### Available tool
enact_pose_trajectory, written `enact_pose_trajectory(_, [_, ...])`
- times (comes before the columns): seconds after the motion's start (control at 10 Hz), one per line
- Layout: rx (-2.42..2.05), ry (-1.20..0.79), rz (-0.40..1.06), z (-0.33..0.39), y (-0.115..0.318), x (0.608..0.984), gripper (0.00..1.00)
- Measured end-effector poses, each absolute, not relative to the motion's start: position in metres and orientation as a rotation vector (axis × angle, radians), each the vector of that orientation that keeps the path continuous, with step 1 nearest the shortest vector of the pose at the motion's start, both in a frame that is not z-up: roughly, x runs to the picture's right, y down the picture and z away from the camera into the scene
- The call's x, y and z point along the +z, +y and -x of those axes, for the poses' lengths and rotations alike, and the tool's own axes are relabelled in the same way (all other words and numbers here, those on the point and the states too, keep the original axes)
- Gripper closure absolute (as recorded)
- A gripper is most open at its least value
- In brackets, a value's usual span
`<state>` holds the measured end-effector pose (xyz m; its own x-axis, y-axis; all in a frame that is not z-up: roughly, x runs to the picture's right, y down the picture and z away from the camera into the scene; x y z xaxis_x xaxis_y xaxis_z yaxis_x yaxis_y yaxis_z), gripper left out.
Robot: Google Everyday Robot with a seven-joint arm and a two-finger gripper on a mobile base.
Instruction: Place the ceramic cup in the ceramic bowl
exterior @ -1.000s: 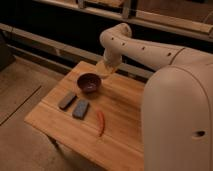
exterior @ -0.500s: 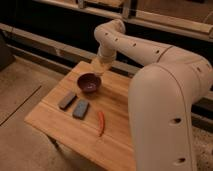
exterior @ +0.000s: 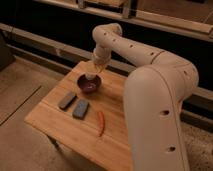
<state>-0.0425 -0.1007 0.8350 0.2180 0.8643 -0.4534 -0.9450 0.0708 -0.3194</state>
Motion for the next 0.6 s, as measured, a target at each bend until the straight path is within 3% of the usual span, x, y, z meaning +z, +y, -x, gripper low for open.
enact_pose_trajectory(0.6, [1.333, 0.230, 0.682, 0.040, -0.073, 0.865, 1.00])
